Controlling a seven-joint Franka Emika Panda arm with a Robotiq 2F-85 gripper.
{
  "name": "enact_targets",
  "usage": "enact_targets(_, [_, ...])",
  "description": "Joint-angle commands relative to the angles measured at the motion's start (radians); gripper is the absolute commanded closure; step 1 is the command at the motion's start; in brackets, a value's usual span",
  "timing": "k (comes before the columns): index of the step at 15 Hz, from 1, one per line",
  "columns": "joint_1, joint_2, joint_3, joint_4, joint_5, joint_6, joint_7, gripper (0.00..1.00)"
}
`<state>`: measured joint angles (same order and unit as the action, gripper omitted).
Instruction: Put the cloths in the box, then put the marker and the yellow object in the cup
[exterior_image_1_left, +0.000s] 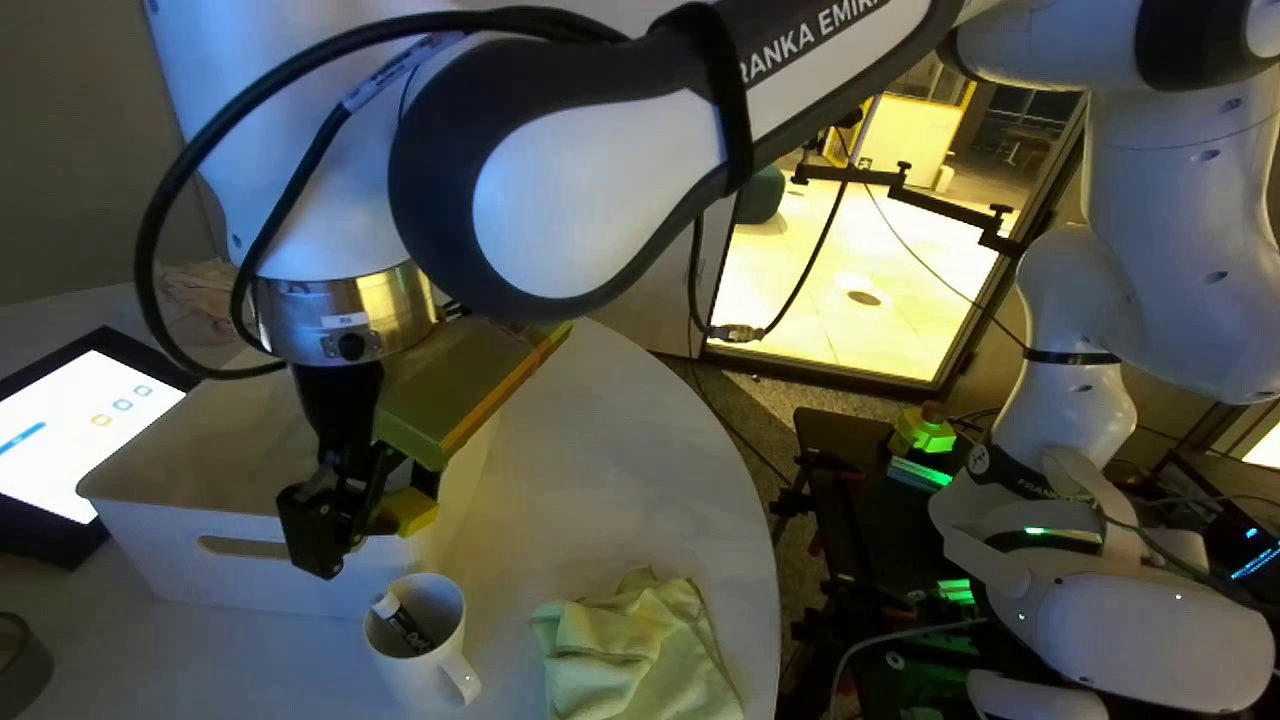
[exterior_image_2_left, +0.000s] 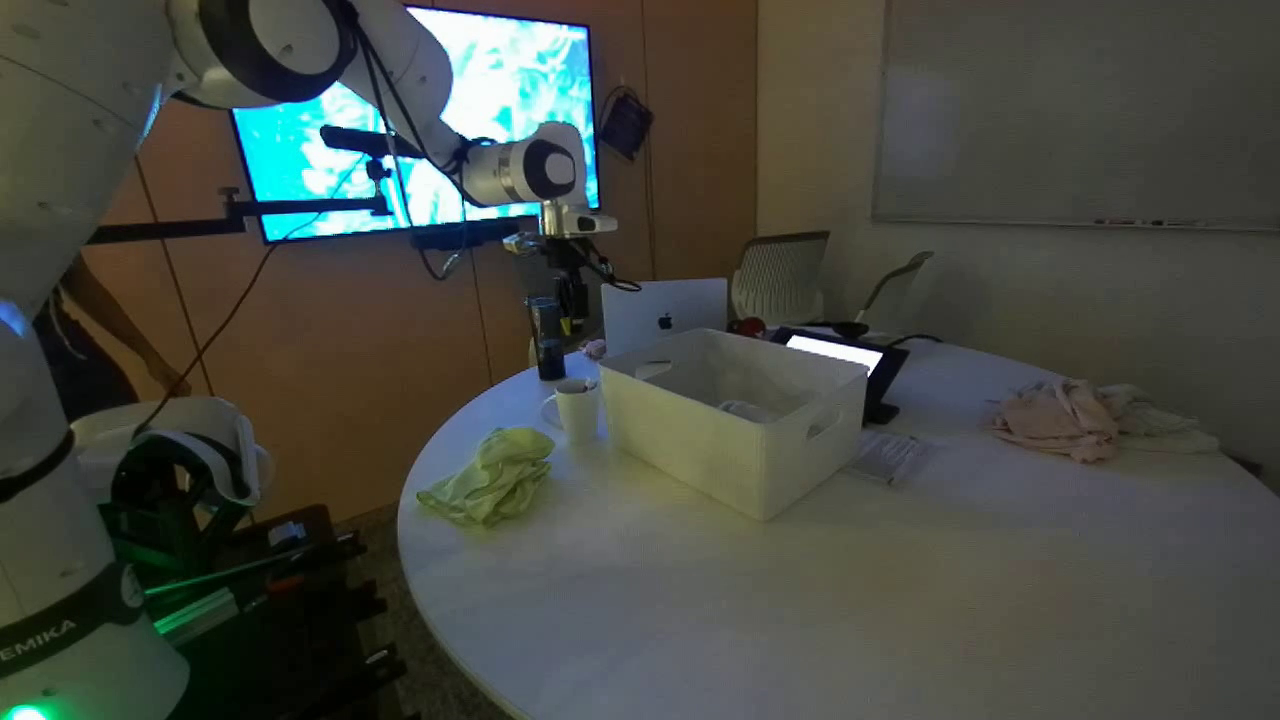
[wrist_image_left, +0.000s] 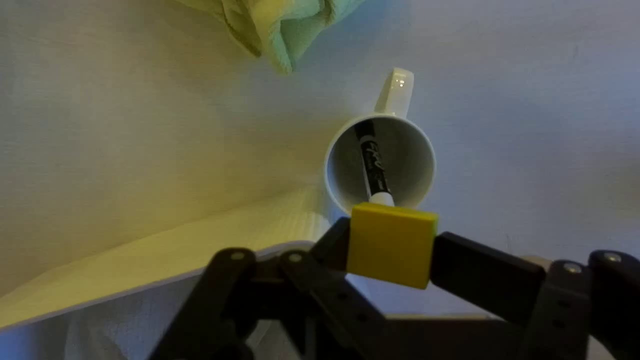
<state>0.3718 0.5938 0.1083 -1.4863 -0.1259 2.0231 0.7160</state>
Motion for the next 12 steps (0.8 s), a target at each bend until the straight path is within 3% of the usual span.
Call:
enact_targets(1, [0.023, 0.046, -0.004, 0.069, -0.003, -0.031, -0.053, 0.8])
enact_targets(12, [0.029, 0.1, -0.007, 0.077, 0.015, -0.023, -0.113, 0.8])
